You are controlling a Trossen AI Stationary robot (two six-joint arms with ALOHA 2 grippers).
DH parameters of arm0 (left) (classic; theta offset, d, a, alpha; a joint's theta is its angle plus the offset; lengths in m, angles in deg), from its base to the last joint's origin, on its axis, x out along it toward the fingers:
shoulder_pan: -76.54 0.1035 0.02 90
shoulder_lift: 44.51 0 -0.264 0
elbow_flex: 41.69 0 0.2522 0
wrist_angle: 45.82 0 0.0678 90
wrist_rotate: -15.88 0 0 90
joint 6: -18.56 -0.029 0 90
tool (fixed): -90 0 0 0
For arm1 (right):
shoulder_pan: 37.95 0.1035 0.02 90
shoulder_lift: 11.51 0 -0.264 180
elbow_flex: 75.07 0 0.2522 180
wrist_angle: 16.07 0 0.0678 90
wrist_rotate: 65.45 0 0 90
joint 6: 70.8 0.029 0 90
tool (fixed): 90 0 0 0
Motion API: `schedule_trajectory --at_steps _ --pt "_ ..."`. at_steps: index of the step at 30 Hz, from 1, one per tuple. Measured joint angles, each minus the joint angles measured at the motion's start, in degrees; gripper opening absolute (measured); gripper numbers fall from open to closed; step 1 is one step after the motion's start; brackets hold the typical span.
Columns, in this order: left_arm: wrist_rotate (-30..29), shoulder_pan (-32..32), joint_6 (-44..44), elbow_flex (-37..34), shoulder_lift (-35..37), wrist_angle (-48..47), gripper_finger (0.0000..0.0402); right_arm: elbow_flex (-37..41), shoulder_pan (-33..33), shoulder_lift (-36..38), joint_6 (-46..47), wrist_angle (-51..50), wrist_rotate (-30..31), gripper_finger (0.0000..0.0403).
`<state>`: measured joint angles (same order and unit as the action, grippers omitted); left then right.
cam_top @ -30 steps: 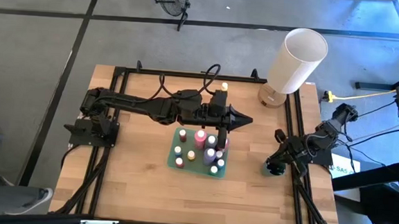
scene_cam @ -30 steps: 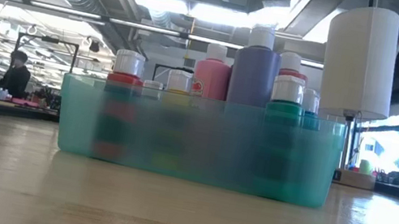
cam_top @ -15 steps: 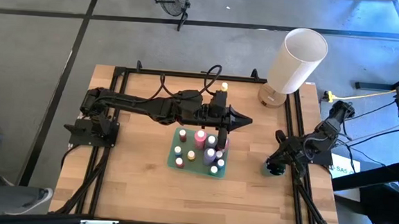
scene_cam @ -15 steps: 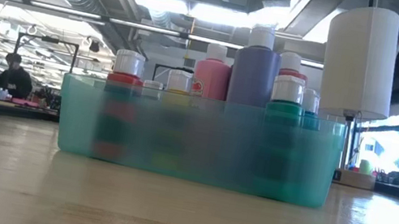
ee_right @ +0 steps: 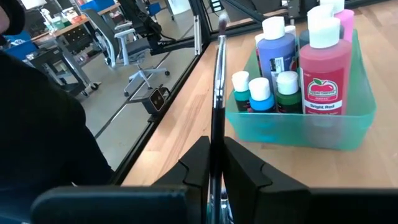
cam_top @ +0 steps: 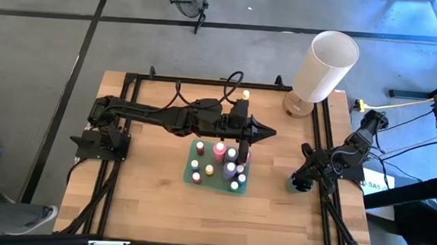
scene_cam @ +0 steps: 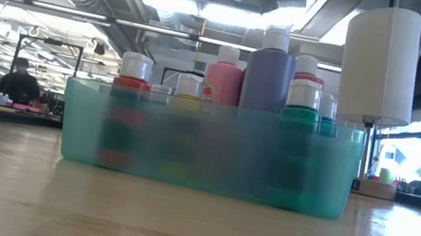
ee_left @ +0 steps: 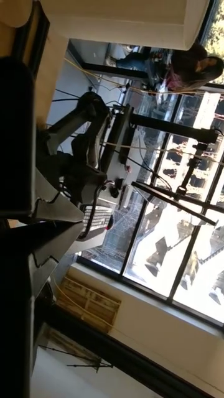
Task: Pick & Place Paint Supplies
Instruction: Put the black eyeshadow brush into the green cup, then put the yellow paint bottle into the light green bin
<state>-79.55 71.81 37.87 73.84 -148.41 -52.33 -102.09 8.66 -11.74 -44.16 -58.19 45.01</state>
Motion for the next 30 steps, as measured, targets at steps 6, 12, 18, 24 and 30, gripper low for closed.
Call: schedule_trajectory --at_steps 6,12,18,24,30 --pt "-0.02 0.00 1.07 -0.04 -1.03 -5.13 0.0006 0.00 0.00 -0.01 0.59 -0.02 -0.12 0.0044" --pt "-0.01 0.13 1.03 -0.02 -1.51 -4.05 0.0003 0.00 0.00 -0.02 2.05 -0.25 -0.07 0.0045" --pt "0.44 0.86 1.03 -0.02 -1.53 -4.06 0.0005 0.00 0.00 -0.02 3.26 -0.22 -0.07 0.0045" --pt "0.53 1.04 0.92 -0.02 -1.53 -4.05 0.0009 0.00 0.00 0.00 5.69 -0.24 -1.08 0.0058" --pt "0.71 1.52 0.94 -0.02 -1.53 -4.05 0.0003 0.00 0.00 0.00 4.81 -0.01 -1.06 0.0095"
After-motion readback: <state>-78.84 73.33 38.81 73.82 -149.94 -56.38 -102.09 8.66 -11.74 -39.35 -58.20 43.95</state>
